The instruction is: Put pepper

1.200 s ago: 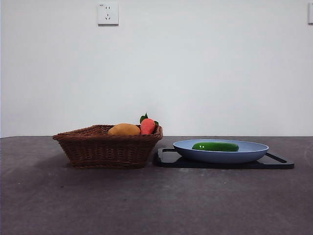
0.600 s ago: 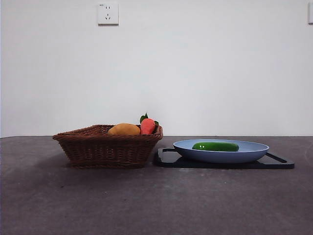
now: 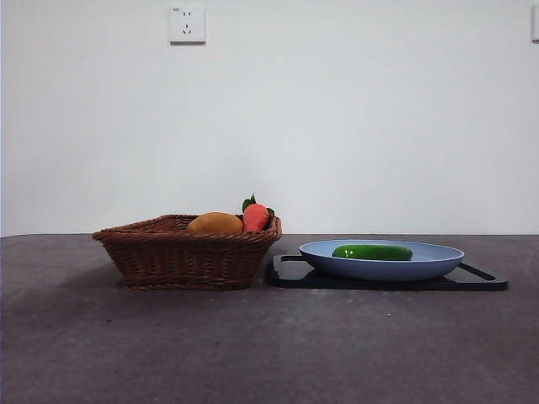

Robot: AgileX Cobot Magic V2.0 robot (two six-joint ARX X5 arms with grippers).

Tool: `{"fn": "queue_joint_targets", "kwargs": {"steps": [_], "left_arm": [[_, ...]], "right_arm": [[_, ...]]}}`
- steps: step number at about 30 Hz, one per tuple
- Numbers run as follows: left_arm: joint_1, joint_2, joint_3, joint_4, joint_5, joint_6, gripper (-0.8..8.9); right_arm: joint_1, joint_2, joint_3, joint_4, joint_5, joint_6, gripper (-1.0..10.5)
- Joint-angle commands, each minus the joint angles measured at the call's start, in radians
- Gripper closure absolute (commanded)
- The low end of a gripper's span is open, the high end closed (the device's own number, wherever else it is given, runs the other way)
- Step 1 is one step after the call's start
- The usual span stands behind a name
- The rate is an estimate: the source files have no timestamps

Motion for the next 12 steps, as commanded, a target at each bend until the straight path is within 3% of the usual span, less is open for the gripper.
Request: {"fn": "queue_joint_targets", "kwargs": {"steps": [1,5,12], "left_arm": [[0.114,-0.069,0.011,0.098,0.082,0.043,8.06],[0.374,-0.268,-0.194,0.354,0.229,0.045,8.06],[0.599,-0.57,-0.623,0.66,0.226,0.042,8.06]], "right_arm": [[0.005,0.008,0.016,-0.013,0.002,0.003,9.4],[0.005,0.008,0.016,-0.013,0.002,0.003,9.4],[0.005,0.008,0.016,-0.013,0.002,0.003,9.4]]}}
